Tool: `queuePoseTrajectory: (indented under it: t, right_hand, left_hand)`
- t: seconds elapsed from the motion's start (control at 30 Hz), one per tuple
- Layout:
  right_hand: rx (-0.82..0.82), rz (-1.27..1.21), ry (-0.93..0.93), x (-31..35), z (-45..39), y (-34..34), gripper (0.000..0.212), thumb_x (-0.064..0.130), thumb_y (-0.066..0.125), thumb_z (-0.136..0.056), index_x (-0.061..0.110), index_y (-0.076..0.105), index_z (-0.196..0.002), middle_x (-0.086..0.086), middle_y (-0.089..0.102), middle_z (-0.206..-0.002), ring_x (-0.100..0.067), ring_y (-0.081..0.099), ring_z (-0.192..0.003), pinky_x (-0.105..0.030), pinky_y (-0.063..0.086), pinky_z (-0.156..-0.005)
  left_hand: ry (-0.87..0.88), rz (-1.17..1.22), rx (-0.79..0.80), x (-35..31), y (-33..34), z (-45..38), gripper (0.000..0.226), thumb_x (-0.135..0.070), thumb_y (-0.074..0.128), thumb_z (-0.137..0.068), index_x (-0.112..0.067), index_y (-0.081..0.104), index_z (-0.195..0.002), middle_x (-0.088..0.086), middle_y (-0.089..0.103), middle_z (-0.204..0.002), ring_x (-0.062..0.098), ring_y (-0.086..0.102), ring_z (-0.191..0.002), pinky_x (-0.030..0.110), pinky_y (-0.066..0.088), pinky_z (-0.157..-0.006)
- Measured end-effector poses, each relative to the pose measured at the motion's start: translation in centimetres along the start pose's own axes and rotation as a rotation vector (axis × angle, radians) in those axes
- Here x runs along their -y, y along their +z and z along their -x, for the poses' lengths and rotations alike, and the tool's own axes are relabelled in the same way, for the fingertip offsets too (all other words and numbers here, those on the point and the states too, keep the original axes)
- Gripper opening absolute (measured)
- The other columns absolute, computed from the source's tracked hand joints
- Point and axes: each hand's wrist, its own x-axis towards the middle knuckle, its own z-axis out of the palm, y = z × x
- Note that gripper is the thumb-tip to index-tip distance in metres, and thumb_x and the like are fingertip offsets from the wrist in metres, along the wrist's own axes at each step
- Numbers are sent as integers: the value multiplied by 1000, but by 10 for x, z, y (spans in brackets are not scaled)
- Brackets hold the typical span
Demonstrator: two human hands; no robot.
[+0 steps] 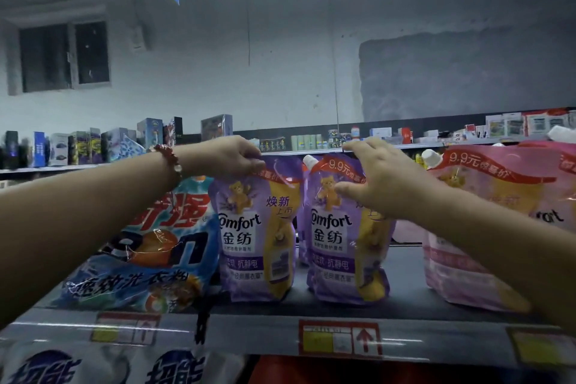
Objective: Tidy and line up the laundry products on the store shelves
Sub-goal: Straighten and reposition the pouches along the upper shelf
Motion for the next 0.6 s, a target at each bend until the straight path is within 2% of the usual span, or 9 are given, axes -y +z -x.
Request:
queuePoseTrajectory:
  t: [0.07,0.1,0.17,0.23,0.3,0.37,0.43,0.53,0.6]
  right_hand:
    - [110,108,24,-1,-31,3,87,59,59,-87,19,21,-154,-7,31,-156,-27,31,-141,-43,31,-115]
    - [174,115,55,-2,-42,6,85,58,60,-87,17,24,-153,-7,35,-154,-28,36,-139,-43,35,-112]
    - [266,37,102,-3,-59,12,62,50,64,-88,15,47,-137,-6,57,-130,-24,55,-113,-35,48,-90]
    - [228,-30,79,-5,-72,12,29,38,70,-87,18,60,-105,0,63,-99,-20,58,-88,-28,45,-67]
    - [185,-59,56,-6,-81,3,18,33,74,-84,22,61,-90,6,60,-84,-16,58,-76,-25,39,-56]
    - [197,-104,54,-4,-84,0,18,31,76,-83,27,59,-88,11,58,-81,-8,55,-71,-22,37,-55]
    - [215,-148,52,-4,-85,6,15,28,75,-85,25,61,-91,12,59,-82,-7,56,-74,-21,38,-58]
    - [247,-227,84,-2,-84,8,22,23,74,-86,25,69,-107,6,68,-96,-15,65,-90,-27,53,-76]
    - [262,-263,97,-2,-84,1,24,18,72,-87,26,70,-110,5,70,-100,-14,67,-90,-27,55,-80]
  left_hand:
    - [-28,77,-8,3,-3,3,21,-36,59,-98,-19,71,-97,7,74,-90,18,66,-74,40,57,-77]
    - [-38,125,-10,5,-2,4,21,-37,60,-97,-20,72,-97,7,75,-90,19,69,-76,41,58,-80]
    - [-52,235,-8,9,1,6,18,-36,61,-96,-21,72,-95,5,76,-87,21,74,-79,41,61,-81]
    - [-61,327,-3,13,3,5,18,-34,63,-96,-19,72,-97,5,77,-86,24,75,-80,41,61,-82]
    - [-57,360,10,13,1,4,20,-33,63,-95,-16,73,-100,7,77,-88,26,75,-81,41,61,-82]
    - [-46,315,26,14,-1,3,23,-35,62,-96,-15,73,-99,8,77,-87,29,75,-83,42,61,-81]
    - [-6,198,21,10,3,2,25,-36,60,-97,-16,73,-95,8,76,-85,30,73,-82,41,61,-79]
    - [60,36,-24,5,10,-1,25,-36,55,-99,-17,71,-96,-1,71,-81,15,67,-73,30,55,-67]
    - [98,-43,-45,3,11,-2,20,-37,54,-100,-24,67,-90,-5,69,-80,10,65,-72,28,51,-63]
